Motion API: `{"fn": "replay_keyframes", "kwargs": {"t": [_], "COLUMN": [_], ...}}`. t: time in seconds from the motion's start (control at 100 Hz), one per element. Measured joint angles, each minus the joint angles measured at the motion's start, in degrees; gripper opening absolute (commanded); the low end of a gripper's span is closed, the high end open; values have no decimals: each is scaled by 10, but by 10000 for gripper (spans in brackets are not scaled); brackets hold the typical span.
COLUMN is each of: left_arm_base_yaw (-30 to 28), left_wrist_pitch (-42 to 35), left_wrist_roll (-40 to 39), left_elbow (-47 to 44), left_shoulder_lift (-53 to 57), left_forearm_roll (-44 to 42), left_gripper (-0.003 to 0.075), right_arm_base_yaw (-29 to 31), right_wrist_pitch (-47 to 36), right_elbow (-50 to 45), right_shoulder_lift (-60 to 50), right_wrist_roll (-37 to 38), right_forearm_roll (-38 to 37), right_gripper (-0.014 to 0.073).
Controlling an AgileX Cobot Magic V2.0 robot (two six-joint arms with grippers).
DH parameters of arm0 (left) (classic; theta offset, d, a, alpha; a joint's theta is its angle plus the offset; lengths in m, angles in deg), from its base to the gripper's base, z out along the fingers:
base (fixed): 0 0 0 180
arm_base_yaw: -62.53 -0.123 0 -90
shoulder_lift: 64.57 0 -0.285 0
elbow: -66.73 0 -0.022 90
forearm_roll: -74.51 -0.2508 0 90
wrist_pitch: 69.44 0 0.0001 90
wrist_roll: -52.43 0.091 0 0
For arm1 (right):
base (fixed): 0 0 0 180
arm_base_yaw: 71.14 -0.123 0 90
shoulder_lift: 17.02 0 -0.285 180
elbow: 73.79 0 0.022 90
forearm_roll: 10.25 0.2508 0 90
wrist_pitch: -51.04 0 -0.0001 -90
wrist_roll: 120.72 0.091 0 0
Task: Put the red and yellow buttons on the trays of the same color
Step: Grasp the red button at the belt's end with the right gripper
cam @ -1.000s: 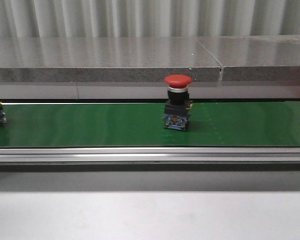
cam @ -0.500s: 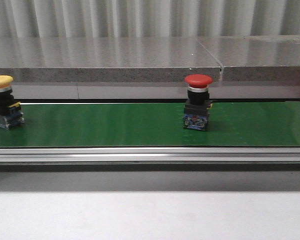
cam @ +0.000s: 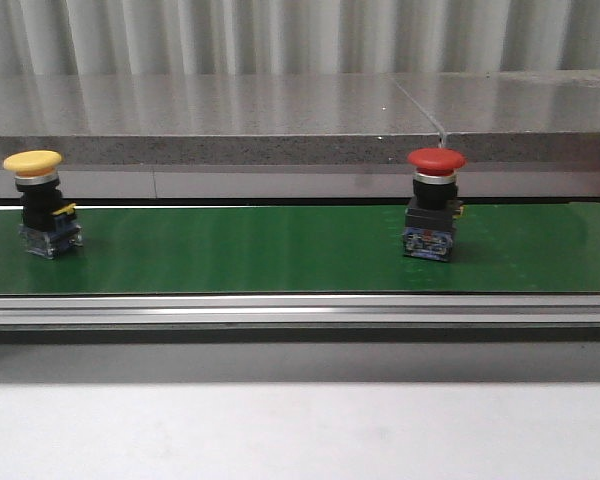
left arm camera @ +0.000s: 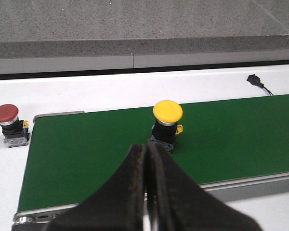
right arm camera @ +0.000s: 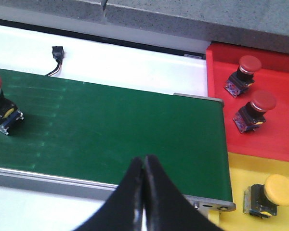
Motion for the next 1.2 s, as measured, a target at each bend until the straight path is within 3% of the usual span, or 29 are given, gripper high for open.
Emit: {"fn": "replay_keyframes", "kwargs": {"t": [0.08,0.18,0.37,0.44,0.57,0.78,1.2], "left_arm_base_yaw": [0,0,0,0,0,0,0], "left_wrist_pitch": [0,0,0,0,0,0,0], "left_wrist_roll": [0,0,0,0,0,0,0], "left_elbow": [0,0,0,0,0,0,0], "left_shoulder_lift": [0,0,0,0,0,0,0], "left_forearm_roll": [0,0,0,0,0,0,1], "left_gripper": [-20,-20,-20,-20,-20,-20,-20], "right_arm_base_yaw": [0,0,0,0,0,0,-56], "right_wrist_pitch": [0,7,26,30,33,34,34], "right_elbow": [0,0,0,0,-4,-5,79], "right_shoulder_lift": [0,0,0,0,0,13,236], "right_wrist_roll": [0,0,0,0,0,0,0], "right_forearm_roll": [0,0,0,0,1,15,26], "right_gripper": [-46,76,553,671,626,625,625]}}
